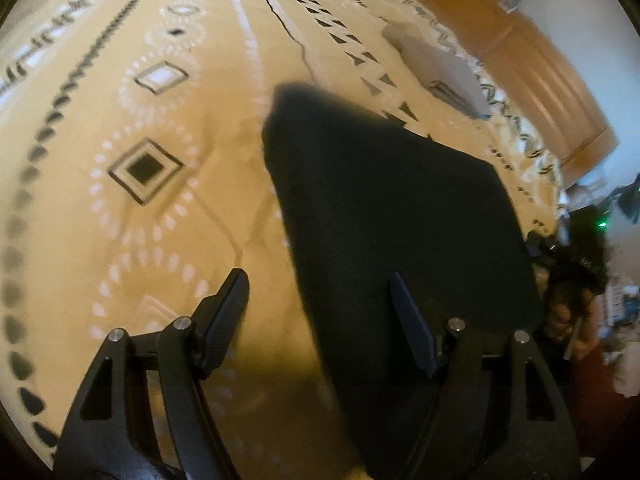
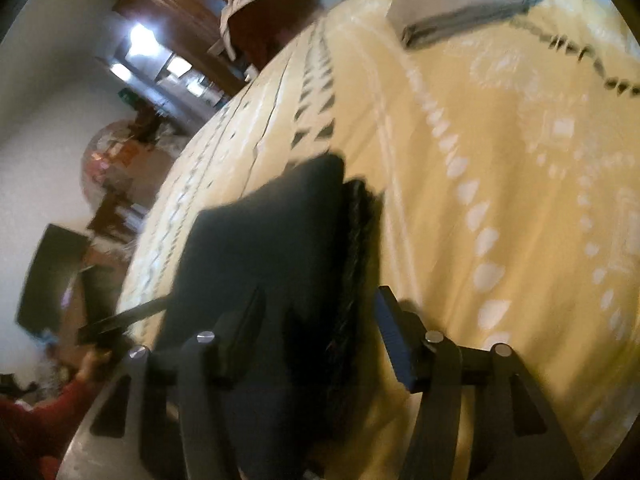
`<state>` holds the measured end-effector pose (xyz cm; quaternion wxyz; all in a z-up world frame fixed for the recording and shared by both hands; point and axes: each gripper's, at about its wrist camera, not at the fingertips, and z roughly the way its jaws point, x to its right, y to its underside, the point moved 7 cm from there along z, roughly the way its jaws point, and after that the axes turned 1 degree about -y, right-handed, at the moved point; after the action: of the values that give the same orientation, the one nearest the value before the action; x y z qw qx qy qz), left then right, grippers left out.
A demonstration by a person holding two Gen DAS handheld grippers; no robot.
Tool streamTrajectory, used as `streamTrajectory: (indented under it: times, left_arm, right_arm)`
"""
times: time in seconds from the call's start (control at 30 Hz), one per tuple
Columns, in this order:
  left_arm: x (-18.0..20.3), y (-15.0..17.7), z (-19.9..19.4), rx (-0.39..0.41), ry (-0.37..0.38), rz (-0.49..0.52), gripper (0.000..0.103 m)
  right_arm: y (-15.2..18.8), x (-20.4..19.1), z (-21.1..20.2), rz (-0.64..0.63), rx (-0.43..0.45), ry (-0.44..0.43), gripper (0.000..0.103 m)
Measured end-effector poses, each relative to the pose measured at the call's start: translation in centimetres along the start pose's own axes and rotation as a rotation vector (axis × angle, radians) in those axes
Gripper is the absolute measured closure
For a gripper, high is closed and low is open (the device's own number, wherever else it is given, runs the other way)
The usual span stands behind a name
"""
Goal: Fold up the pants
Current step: 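Lower the folded jeans onto the bed and open both grippers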
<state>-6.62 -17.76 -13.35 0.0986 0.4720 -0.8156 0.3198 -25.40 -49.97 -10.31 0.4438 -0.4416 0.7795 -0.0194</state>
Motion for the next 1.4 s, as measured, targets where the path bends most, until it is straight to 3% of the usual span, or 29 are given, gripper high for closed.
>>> streamTrajectory:
  times: [0.13, 0.37, 0.53, 0.63, 0.73, 0.8, 0.87, 0.9, 1.13, 1.23, 1.4]
  left_arm:
    - [0.1, -0.2, 0.9, -0.006, 0.100, -0.023, 0.031]
    - [2.0, -1.5, 3.2, -0.054, 0.215, 0.000, 0.038]
    - [2.4, -1.7, 3.9, -0.062, 0.227, 0.008, 0.038]
    - [2.8, -1.2, 3.9, -0.018, 0.215, 0.050, 0.029]
    - [3.0, -1.2, 4.0, -0.006, 0.154, 0.099, 0.032]
    - [2.9, -1.2, 3.4, 0.014, 0.123, 0.104, 0.052]
    - [2.8, -1.2, 2.4, 0.044, 0.130, 0.086, 0.069]
    - [3.0, -1.2, 1.6, 0.065, 0.135, 0.083, 0.074]
    - [4.7, -1.9, -3.6, 0.184, 0.175, 0.097, 0.080]
    - [3.5, -2.6, -6.7, 0.229, 0.183, 0.077, 0.080]
    - [-1.8, -3.9, -11.8, 0.248, 0.129, 0.056, 0.080]
  right_arm:
    - [0.6, 0.5, 2.2, 0.023, -0.094, -0.065, 0.042]
    - [-0.7, 1.3, 4.2, 0.109, -0.102, -0.238, 0.042]
    - [-1.4, 0.8, 6.6, 0.069, -0.151, -0.237, 0.042]
    - [-1.1, 0.7, 6.5, 0.044, -0.155, -0.232, 0.042]
    - [-0.8, 0.2, 6.3, 0.025, -0.127, -0.172, 0.054]
    - [-0.4, -1.5, 5.6, -0.062, -0.080, -0.056, 0.060]
    - [-0.4, -3.1, 4.7, -0.094, -0.042, -0.032, 0.075]
    - [-0.5, -4.1, 4.1, -0.105, -0.015, -0.025, 0.076]
    - [-0.9, -10.4, 0.9, -0.146, 0.078, -0.011, 0.079]
    - [-1.3, -13.8, 0.6, -0.160, 0.089, -0.044, 0.079]
    - [-2.1, -20.8, 5.7, -0.209, 0.037, -0.105, 0.079]
